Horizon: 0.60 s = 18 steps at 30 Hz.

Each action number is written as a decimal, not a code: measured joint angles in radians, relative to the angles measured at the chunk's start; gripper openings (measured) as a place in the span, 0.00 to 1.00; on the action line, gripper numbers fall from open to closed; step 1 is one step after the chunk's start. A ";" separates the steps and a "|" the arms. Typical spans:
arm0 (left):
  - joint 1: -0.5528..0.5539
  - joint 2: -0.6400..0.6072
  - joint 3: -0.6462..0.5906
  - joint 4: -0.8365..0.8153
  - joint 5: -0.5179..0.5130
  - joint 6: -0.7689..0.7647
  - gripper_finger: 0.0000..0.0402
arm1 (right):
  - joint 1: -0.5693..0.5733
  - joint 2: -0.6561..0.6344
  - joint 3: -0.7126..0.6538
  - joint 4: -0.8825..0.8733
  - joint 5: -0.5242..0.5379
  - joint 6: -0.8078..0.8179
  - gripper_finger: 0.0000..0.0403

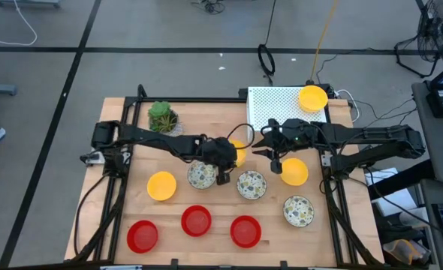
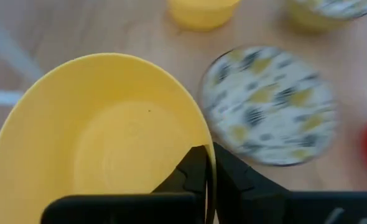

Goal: Pick & Place Mini bowls
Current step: Stack the yellow bowl on the yellow bowl on the shelf

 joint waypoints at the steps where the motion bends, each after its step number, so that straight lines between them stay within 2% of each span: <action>1: -0.002 -0.016 0.000 0.000 0.024 0.000 0.03 | 0.000 0.000 0.000 -0.003 -0.027 -0.009 0.20; 9: -0.022 -0.089 0.000 0.013 0.237 0.079 0.03 | 0.051 0.007 0.000 -0.001 -0.231 -0.067 0.32; 14: -0.036 -0.089 0.000 0.084 0.401 0.120 0.02 | 0.121 0.072 0.000 0.101 -0.236 -0.167 0.38; 18: -0.049 -0.089 0.000 0.108 0.427 0.121 0.03 | 0.151 0.138 0.000 0.161 -0.237 -0.189 0.40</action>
